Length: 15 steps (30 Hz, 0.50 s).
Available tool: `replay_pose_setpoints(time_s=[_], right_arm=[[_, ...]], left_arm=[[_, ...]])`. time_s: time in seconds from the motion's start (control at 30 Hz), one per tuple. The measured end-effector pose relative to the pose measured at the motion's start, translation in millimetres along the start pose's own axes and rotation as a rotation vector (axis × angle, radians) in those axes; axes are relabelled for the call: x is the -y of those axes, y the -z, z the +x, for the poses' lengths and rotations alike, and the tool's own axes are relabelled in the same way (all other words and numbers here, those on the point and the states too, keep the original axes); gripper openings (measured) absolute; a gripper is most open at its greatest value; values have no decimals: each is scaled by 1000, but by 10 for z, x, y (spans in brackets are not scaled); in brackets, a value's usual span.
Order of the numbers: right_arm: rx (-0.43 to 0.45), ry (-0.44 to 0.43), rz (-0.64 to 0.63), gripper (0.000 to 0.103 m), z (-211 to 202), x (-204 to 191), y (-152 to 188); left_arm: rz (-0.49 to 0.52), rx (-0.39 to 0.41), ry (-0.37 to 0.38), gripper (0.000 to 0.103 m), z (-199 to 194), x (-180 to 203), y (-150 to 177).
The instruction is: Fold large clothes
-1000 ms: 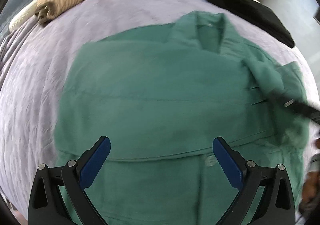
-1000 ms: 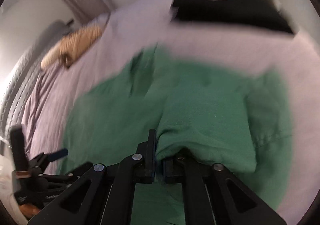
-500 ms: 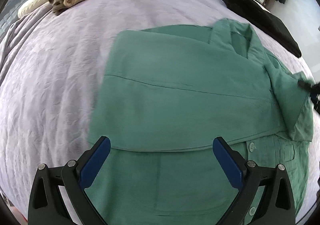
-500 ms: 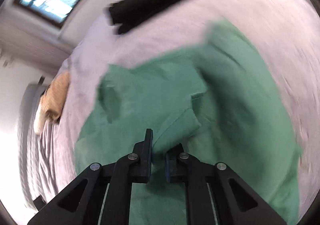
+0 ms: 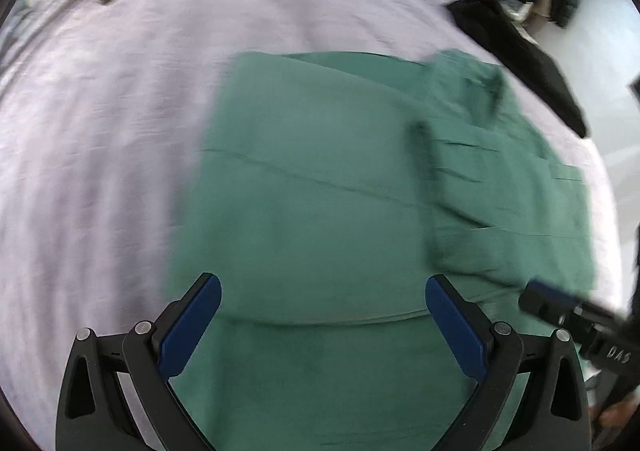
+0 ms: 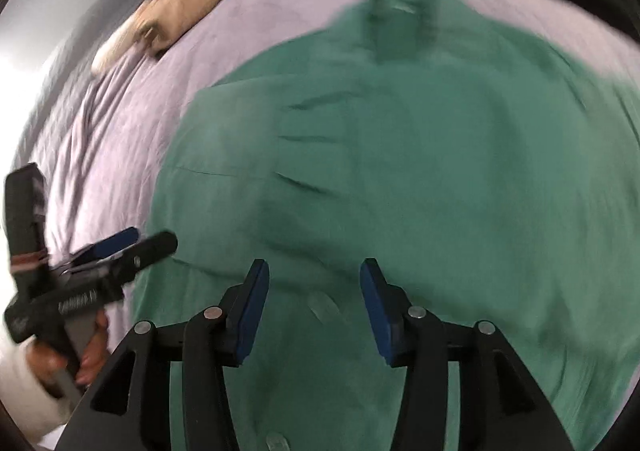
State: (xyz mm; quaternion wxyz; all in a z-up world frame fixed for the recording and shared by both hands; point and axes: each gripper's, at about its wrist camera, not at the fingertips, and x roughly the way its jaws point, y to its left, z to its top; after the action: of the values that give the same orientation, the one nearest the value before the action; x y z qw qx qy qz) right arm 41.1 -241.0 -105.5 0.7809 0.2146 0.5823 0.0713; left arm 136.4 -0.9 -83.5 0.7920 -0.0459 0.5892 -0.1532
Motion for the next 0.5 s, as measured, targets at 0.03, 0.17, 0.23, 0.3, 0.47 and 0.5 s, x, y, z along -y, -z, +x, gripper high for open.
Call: replay_pose_setpoints(time_s=[0.03,0.17,0.23,0.3,0.47,0.5], right_arm=[[16,-9,79,57,-114,243,97],[120,-78,401,63,-532,1128,388],[177,-136,560,64,-664,1510,529],[238,-220,686,64,-747,1802,646],[321,-342,802,66,-676,2034,675],[328,-358,812,66,-630,2017,644]], left_arm=[[7,-8,30,103,36,73,-17],[45,-100,202,103,374,486,-96],[49,-137,225,103,592,657,-138],[61,-136,211,103,703,779,-189],[75,-141,246,23,756,1017,-348],[56,-128,281,19,704,995,-385]])
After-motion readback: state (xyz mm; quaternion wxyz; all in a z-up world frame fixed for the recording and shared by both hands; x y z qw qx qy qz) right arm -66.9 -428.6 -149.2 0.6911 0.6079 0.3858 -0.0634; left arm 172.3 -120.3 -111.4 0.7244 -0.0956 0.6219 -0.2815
